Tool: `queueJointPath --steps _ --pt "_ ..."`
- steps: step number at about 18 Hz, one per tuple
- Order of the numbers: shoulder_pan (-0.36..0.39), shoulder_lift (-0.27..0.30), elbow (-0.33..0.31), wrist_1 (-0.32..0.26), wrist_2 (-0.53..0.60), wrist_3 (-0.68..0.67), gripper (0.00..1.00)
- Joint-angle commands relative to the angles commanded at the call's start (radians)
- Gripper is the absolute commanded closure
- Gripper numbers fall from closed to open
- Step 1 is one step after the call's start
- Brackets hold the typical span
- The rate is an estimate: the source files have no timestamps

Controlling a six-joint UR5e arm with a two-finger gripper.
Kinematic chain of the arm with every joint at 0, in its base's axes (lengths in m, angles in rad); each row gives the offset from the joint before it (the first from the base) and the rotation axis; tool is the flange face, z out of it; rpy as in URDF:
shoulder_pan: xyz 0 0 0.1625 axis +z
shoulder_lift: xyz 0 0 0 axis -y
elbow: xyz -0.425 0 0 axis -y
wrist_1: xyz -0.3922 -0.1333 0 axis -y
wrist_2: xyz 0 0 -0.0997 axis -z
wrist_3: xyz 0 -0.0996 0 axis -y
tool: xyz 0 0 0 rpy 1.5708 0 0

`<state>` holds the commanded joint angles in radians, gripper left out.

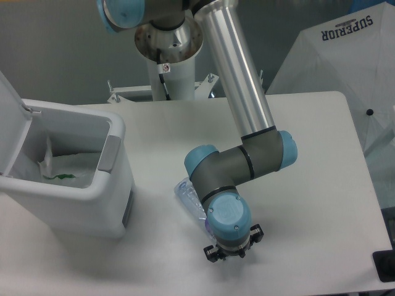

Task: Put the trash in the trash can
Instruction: 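Align and close the gripper around the bottle's neck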

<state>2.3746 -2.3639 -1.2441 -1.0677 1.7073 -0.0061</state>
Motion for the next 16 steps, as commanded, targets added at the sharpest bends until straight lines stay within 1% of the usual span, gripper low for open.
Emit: queueJointPath --steps 13,14,15,16 --pt "-0.006 0.000 -0.005 -0.002 0.002 0.000 0.29" --pt "-0.006 -0.002 -0.005 -0.002 0.002 0.000 0.38" --pt "-0.006 -0.003 -0.005 -0.002 0.002 -0.005 0.60" --pt "-0.008 -0.003 -0.003 -0.002 0.002 -0.012 0.76"
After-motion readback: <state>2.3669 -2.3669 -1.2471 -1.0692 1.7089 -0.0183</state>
